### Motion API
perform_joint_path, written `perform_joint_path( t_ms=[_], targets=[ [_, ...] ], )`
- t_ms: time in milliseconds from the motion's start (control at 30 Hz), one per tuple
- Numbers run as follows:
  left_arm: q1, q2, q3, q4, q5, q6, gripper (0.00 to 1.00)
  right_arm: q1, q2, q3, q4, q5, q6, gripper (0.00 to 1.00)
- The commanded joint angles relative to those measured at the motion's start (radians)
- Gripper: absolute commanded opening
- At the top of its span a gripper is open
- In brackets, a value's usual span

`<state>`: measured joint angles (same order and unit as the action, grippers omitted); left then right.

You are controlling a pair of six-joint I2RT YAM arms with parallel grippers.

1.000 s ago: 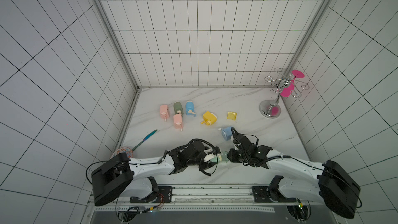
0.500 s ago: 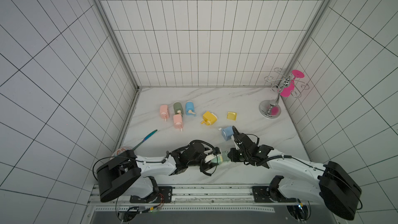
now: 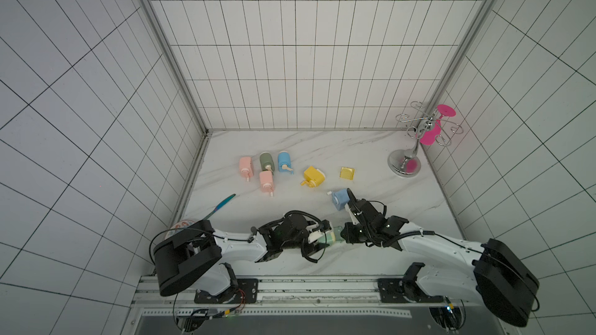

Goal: Put the tray back into the pencil sharpener
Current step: Close the container of the pencil sharpener.

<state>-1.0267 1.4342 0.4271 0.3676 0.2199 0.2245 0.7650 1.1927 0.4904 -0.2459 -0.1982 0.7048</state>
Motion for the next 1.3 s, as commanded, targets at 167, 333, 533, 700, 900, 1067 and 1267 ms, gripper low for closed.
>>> perform_joint_path(
  t_ms=[167,333,533,700,900,1067,1267],
  targets=[
    [-0.004,0.018,-0.026,0.074,0.019,0.013,0.00,-0.012,0.026,0.002,-0.018,0.002,-0.038,0.15],
    [-0.004,0.018,-0.042,0.112,0.037,0.033,0.00,-0.012,0.030,0.028,-0.053,0.000,-0.092,0.14],
    [-0.003,0.018,-0.051,0.123,0.027,0.046,0.00,-0.022,0.024,0.064,-0.119,0.050,-0.122,0.23],
    [-0.001,0.010,-0.053,0.118,0.023,0.043,0.00,-0.023,0.045,0.083,-0.127,0.080,-0.126,0.23],
    [0.000,0.020,-0.056,0.125,0.033,0.040,0.00,-0.023,0.077,0.112,-0.126,0.069,-0.146,0.21],
    [-0.001,0.038,-0.047,0.157,0.070,0.027,0.00,-0.023,0.071,0.107,-0.118,0.036,-0.133,0.17],
    [-0.001,0.049,-0.045,0.169,0.083,0.028,0.00,-0.013,0.051,0.089,-0.078,0.006,-0.088,0.15]
  ],
)
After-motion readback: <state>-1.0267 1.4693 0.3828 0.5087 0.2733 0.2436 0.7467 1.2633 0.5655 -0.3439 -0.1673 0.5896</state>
